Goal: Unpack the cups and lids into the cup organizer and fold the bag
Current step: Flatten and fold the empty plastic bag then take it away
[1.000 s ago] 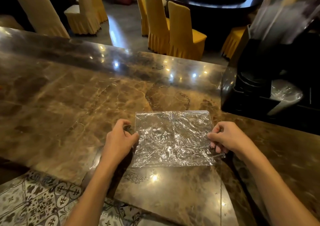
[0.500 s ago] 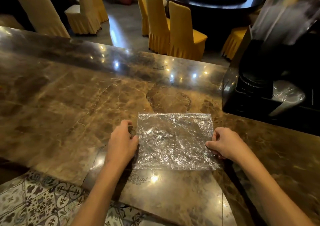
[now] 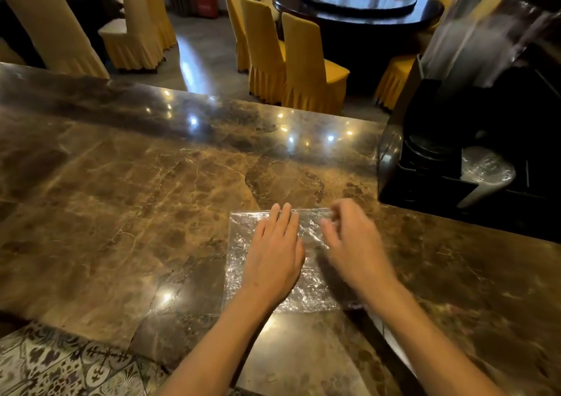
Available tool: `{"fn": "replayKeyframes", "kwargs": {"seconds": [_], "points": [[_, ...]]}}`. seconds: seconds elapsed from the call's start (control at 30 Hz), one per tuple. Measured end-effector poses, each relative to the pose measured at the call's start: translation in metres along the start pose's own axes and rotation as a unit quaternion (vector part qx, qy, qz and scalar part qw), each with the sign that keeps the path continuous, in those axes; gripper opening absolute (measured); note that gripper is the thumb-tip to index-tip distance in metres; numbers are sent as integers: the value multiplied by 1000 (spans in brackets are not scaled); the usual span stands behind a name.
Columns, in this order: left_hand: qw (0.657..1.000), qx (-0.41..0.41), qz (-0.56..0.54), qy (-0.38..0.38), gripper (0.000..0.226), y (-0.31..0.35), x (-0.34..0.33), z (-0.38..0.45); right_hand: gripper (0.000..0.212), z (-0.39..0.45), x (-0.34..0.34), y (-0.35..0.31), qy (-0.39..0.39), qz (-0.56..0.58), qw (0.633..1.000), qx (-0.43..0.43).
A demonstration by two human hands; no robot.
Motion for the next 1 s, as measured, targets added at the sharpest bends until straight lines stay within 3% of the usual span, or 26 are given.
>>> {"fn": "replayKeyframes", "kwargs": {"seconds": [0.07,0.13,0.2,0.33,0.47,0.73,1.0], "points": [[1000,5,-30,-1,56,0,1,0,32,-2,-25,-29,-42,82,993,71],[1000,-11,-8,-24,56,1,1,0,43,-4,-55,-45,-103,55,986,121],[995,-32,58,-73,64,-1,-5,0,51,-2,-76,-43,-136,18,984,110],[996,16,47,-73,66,-7,-8,3,55,8,-81,-15,-98,-66,990,72],[993,49,82,-62,61,-13,-8,1,61,9,-78,11,-114,-227,963,85],[990,116,75,-28,64,-37,5,-14,64,6,-66,37,-117,-239,963,48],[988,132,79,-20,64,-42,11,-18,65,5,-63,45,-113,-253,960,31]]}}
Point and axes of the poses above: each hand's wrist, its own z-axis towards the middle knuckle, its own x-axis out of the back of the hand, y = z × x, the point moved 4 cm from there along z, towards the middle knuckle, and after that the axes turned 9 degrees about -z, right-handed, at the moved point
